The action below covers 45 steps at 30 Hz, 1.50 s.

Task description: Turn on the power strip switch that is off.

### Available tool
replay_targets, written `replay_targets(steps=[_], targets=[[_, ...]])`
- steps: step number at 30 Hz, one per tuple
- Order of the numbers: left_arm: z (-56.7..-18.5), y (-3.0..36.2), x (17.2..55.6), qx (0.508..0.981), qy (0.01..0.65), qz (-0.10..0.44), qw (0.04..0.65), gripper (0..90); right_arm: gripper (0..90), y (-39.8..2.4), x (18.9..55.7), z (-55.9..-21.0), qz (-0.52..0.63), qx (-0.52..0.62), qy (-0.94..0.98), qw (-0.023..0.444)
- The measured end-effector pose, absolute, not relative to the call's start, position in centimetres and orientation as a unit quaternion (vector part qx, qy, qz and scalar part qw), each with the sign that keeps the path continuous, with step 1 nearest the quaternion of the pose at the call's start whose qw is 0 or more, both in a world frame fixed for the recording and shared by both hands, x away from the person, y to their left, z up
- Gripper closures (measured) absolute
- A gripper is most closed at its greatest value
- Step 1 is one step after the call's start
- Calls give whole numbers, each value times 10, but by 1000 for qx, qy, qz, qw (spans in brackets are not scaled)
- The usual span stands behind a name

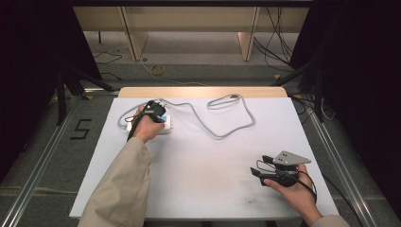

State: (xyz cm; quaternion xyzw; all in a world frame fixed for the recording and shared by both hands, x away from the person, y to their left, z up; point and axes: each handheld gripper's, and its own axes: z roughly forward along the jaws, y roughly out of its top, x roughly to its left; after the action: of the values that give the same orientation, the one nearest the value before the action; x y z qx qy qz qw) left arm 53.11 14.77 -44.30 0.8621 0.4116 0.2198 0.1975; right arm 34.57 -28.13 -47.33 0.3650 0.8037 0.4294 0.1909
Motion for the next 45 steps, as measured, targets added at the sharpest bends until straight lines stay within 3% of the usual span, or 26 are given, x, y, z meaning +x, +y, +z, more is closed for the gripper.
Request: replay_targets(steps=[45], targets=[[-444,140,537,872,406,212,169,899,317,-281,345,-473,431,362,804,194]])
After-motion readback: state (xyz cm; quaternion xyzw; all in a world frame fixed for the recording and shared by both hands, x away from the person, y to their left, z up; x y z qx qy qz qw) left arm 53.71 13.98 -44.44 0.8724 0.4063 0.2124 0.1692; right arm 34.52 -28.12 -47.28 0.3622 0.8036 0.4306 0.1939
